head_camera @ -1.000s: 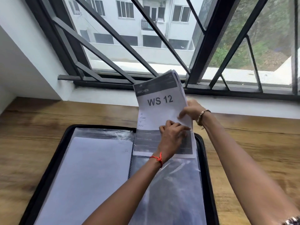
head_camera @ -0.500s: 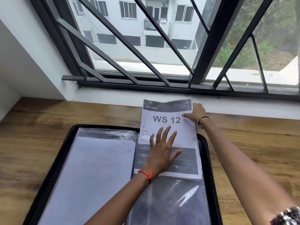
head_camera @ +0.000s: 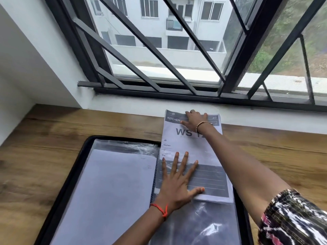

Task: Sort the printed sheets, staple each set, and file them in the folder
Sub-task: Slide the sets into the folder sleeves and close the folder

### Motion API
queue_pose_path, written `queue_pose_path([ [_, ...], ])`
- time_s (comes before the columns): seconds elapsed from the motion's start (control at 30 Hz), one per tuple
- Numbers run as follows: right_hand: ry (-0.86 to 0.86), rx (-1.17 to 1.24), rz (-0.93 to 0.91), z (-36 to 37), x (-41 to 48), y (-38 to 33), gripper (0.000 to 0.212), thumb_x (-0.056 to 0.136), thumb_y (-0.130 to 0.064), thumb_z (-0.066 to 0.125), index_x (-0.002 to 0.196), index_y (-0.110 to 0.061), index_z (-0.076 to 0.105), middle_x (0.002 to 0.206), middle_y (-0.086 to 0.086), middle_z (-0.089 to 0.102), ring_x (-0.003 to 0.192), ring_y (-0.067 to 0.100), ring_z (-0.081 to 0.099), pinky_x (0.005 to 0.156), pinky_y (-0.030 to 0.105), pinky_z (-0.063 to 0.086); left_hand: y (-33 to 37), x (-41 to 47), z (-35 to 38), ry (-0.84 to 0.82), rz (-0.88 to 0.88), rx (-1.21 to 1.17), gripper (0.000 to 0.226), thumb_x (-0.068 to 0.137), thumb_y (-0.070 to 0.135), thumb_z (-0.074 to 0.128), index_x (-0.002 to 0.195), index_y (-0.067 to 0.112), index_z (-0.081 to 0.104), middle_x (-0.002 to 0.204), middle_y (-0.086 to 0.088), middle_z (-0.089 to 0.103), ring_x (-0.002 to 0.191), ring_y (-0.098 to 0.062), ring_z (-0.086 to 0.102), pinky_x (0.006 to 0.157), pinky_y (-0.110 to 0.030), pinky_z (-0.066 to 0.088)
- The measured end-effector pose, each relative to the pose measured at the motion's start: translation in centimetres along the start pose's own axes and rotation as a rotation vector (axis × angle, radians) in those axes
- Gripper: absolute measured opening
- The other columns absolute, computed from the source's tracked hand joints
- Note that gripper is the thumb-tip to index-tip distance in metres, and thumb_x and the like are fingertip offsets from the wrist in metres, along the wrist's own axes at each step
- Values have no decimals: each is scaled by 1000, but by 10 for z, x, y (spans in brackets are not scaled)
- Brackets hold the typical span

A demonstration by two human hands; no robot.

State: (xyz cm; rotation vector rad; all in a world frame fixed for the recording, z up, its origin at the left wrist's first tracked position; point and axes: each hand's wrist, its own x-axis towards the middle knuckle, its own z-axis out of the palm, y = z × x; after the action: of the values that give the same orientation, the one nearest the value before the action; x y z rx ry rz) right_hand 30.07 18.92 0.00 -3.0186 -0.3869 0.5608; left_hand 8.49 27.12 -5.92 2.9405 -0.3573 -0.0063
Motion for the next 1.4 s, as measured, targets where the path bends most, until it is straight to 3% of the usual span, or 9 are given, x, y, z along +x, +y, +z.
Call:
queue_pose_path([
  [0.1, 64, 2, -20, -3, -1, -3, 31, 95, -25, 39, 112, -9, 59, 119, 10, 56, 114, 27, 50, 106, 48, 20, 1, 1, -1, 2, -1, 3, 77, 83, 78, 15, 147, 35, 18, 156, -3, 17, 143, -25, 15, 103, -61, 7],
  [0.23, 106, -29, -46, -6, -13, -5, 21, 86, 0, 41, 84, -7, 61, 101, 14, 58, 99, 30, 52, 108, 48, 22, 2, 1, -2, -25, -8, -5, 76, 83, 77, 12, 145, 35, 22, 155, -3, 20, 142, -24, 17, 102, -60, 10],
  [0.4, 40, -40, -70, 1, -38, -8, 29, 86, 5, 44, 104, -5, 64, 113, 15, 62, 107, 30, 57, 102, 42, 30, 5, 1, -5, -117, -33, -45, 74, 84, 75, 6, 143, 36, 26, 153, -1, 25, 140, -23, 19, 102, -60, 9],
  [0.53, 22, -82, -88, 11, -65, -17, 29, 84, 3, 49, 102, -9, 67, 108, 13, 65, 106, 29, 57, 98, 38, 36, 4, 4, -9, -140, 10, -104, 89, 62, 83, -19, 141, 43, -7, 153, 2, -20, 141, -21, -22, 102, -55, -25],
  [0.63, 21, -94, -89, 20, -87, -21, 17, 81, 4, 53, 86, -7, 65, 97, 15, 62, 107, 29, 57, 101, 42, 37, 5, 4, -14, -190, 9, -128, 99, 50, 85, -28, 139, 44, -15, 143, 8, -35, 135, -18, -32, 101, -55, -28],
  [0.87, 26, -112, -69, 22, -121, -24, 26, 89, -1, 46, 112, -5, 59, 123, 13, 52, 119, 30, 48, 101, 47, 31, 0, -11, -32, -202, 10, -252, 78, 84, 72, 26, 147, 35, -4, 152, 7, -27, 140, -17, -27, 111, -57, -14],
  [1.03, 23, -72, -26, 28, -124, -25, 34, 94, -1, 38, 124, -6, 53, 131, 15, 46, 122, 31, 46, 98, 43, 37, -6, -67, -46, -181, 30, -220, 95, 66, 82, 13, 145, 36, -12, 148, 11, -33, 135, -12, -34, 108, -53, -19],
  [1.2, 92, -42, -24, 32, -125, -29, 30, 92, 1, 41, 115, -2, 59, 123, 16, 53, 115, 31, 51, 95, 39, 40, 0, -137, -45, -312, 175, -143, 106, 67, 85, 35, 144, 35, -17, 147, 12, -37, 134, -10, -38, 107, -57, -22],
  [1.4, 29, -42, 16, 38, -130, -32, 31, 90, 0, 46, 113, -10, 63, 122, 9, 60, 115, 26, 54, 98, 40, 38, -7, -168, -24, -230, 289, -27, 127, 52, 91, 38, 149, 21, -3, 155, 0, -19, 141, -20, -21, 104, -59, -18],
])
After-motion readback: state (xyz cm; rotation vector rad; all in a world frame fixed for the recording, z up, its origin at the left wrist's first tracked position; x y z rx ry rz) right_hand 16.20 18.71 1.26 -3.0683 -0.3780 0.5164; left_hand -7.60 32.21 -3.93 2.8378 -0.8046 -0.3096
